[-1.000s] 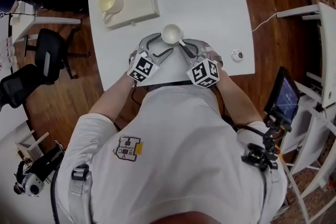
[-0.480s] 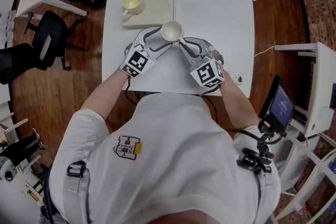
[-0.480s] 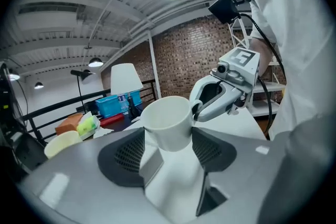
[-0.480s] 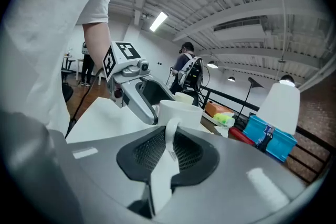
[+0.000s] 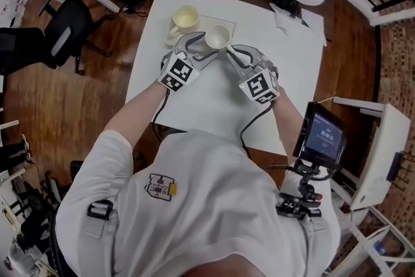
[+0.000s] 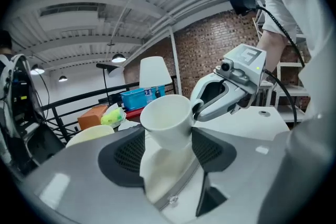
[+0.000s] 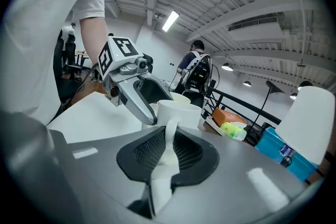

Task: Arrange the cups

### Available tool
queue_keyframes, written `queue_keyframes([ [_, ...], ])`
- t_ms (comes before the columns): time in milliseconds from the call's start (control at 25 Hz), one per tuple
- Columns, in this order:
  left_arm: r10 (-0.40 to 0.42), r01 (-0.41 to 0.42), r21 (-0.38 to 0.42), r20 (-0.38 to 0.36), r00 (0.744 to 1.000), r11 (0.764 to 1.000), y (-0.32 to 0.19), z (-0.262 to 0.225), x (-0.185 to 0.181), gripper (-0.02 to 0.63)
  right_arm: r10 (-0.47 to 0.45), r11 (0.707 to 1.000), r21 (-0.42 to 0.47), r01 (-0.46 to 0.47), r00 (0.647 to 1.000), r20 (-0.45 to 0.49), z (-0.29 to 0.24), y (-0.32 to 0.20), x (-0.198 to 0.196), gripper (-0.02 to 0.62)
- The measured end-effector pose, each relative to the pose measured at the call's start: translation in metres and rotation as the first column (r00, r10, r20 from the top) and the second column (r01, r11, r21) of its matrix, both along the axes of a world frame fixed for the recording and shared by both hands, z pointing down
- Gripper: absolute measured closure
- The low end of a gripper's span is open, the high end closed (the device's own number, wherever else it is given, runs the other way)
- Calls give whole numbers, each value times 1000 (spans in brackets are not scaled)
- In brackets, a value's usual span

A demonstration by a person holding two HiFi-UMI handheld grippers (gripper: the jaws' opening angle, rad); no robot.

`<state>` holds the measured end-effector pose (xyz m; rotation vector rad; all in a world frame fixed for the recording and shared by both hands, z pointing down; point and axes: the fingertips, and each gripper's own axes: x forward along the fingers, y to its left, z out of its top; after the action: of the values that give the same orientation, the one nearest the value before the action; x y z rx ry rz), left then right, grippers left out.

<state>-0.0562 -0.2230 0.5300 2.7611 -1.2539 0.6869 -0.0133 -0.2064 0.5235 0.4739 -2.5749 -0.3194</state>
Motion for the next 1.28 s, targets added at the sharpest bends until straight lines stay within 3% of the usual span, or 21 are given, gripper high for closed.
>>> queue_keyframes([
  [280, -183, 182, -43, -15, 983, 982, -25, 16, -11, 383, -24, 996, -79, 30, 997, 72, 18, -35, -10, 554],
  [400, -221, 221, -26, -4, 975, 975, -29, 23, -11, 504, -8, 993, -117, 19, 995, 97, 27, -46, -10, 554],
  [440, -229, 229, -20, -2, 973, 973, -29, 24, -13, 514, -7, 992, -125, 20, 994, 106, 28, -47, -11, 555],
  [800, -271, 271, -7, 6, 962, 962, -27, 21, -23, 517, -1, 991, -134, 21, 989, 147, 31, -46, -24, 554],
  [1280, -260, 260, 6, 30, 965, 965, -29, 30, -21, 517, 28, 994, -111, -13, 990, 135, 39, -48, -24, 551],
])
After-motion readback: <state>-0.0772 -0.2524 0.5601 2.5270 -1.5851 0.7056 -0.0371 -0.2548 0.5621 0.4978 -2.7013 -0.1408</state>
